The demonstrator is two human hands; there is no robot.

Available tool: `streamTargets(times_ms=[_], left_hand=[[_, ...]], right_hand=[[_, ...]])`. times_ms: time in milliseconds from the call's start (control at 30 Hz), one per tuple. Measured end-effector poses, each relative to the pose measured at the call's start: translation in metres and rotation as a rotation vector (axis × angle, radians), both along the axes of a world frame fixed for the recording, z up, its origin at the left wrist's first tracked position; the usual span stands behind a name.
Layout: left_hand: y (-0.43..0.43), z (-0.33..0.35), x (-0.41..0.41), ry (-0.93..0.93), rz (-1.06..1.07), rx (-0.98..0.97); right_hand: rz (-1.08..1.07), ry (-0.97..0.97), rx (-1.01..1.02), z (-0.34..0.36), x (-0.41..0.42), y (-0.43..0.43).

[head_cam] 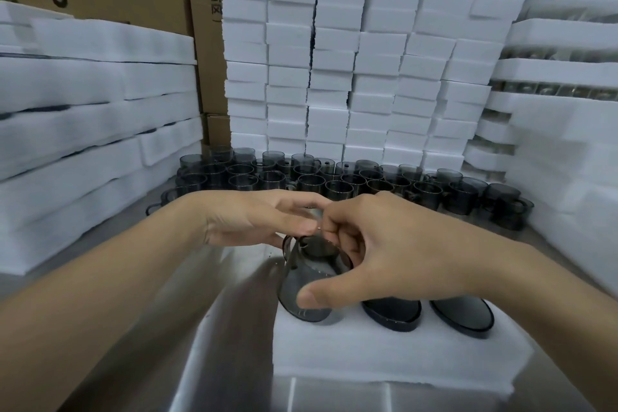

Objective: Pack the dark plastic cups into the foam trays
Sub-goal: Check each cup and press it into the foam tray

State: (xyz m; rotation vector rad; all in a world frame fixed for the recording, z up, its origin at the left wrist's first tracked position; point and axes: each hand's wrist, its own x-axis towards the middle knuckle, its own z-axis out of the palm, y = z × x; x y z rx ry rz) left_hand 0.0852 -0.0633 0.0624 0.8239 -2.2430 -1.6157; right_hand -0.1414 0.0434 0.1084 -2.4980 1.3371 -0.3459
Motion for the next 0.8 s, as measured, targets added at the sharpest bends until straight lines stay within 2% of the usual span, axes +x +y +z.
streamTargets(times_ms=[167, 367, 800], left_hand=[[0.002, -0.001, -0.002, -0.035, -0.007, -0.012], [0.003, -0.001, -0.004, -0.056, -0.006, -0.015], [0.003, -0.003, -0.002, -0.06, -0.027, -0.011]], right_hand=[[0.008, 0.064, -0.066, 0.0, 0.004, 0.007], [0.052, 0.033, -0.017, 0.005, 0.008, 0.016], [-0.078, 0.178, -0.143, 0.0, 0.02, 0.034]])
